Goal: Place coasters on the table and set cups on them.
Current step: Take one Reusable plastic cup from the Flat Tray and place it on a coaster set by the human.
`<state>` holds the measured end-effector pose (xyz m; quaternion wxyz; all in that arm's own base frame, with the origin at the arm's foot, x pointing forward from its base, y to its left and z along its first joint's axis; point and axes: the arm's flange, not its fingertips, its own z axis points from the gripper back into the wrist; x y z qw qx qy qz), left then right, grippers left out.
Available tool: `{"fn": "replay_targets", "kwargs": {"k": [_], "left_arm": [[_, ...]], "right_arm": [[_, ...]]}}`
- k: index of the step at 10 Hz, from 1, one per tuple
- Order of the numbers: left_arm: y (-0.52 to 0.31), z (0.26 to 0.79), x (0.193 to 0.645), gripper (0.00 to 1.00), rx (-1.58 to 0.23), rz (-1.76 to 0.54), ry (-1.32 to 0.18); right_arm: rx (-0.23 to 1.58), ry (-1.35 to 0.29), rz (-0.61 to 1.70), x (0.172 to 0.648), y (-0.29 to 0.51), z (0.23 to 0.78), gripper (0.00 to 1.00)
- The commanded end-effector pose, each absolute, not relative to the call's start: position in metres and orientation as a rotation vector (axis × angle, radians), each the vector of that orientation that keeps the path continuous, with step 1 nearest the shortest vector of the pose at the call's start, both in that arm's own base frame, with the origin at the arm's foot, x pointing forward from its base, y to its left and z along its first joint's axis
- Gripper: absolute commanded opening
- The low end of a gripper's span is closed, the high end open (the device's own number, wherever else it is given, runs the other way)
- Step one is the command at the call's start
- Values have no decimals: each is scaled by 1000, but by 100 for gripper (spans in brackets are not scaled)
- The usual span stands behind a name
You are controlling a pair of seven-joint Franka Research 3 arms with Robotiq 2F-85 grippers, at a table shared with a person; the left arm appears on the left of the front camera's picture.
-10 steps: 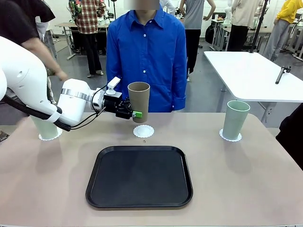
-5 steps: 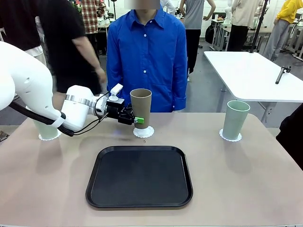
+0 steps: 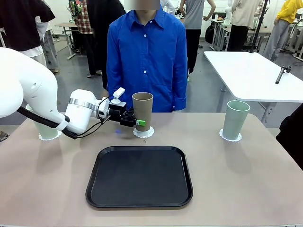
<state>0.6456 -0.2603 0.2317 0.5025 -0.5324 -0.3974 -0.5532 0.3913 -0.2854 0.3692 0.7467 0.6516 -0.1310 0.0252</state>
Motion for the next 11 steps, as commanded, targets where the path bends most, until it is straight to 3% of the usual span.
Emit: {"fn": "replay_targets", "kwargs": {"k": [1,11], "left_arm": [[-266,230,656,82,-1321,-1339,-952],[-271,208,651,82,-1320,-1446,-943]], "right_arm": [[1429,-281,55,391,-285,370,100],[1429,-281,55,391,-285,370,100]]}}
